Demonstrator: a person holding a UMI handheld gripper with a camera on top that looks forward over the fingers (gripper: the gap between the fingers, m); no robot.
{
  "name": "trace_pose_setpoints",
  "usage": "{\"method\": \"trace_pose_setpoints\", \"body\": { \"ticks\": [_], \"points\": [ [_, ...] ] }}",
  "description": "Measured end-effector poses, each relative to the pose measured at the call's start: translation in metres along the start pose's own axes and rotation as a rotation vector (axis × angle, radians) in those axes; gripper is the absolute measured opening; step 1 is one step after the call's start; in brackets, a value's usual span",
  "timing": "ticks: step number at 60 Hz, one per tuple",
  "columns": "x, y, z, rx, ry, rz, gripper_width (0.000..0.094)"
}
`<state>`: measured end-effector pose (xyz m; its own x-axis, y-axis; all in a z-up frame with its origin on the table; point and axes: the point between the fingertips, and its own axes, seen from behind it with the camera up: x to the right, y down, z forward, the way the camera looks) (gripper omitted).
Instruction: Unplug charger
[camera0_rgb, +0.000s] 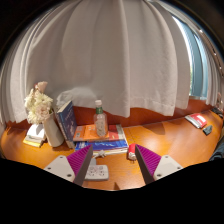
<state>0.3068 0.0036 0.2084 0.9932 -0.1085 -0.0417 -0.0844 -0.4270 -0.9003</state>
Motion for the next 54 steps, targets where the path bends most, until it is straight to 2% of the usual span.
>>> {"method": "trace_pose_setpoints", "body": {
  "ticks": [14,28,54],
  "points": [
    [-0.104,0.023,-0.082,-0.003,-0.051,0.009,0.0856],
    [-0.174,0.059,-0.135,-0.041,-0.088,-0.038,0.0866],
    [-0.222,0.081,-0.17,-0.041,-0.114,-0.067,0.0862]
  ]
}}
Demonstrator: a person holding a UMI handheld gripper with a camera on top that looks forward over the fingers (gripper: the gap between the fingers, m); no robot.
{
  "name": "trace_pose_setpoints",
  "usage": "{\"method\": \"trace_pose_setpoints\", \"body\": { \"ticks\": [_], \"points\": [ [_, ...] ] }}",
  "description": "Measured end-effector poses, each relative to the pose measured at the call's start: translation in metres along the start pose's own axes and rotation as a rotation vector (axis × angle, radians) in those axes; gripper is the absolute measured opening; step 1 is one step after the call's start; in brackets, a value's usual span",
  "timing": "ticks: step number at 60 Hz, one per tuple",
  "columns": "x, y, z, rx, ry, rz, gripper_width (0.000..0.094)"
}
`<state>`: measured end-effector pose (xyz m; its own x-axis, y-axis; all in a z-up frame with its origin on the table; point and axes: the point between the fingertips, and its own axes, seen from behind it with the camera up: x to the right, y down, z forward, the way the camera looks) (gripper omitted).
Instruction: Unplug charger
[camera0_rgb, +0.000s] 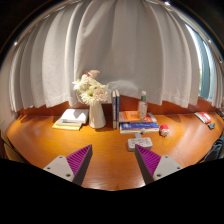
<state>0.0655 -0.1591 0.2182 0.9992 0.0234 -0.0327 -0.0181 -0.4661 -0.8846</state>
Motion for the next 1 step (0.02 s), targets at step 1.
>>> {"method": "trace_pose_setpoints", "body": {
  "ticks": [1],
  "points": [
    [-0.0003,0.0001,-0.0004,0.0,0.002,0.001,0.0864]
  ]
}}
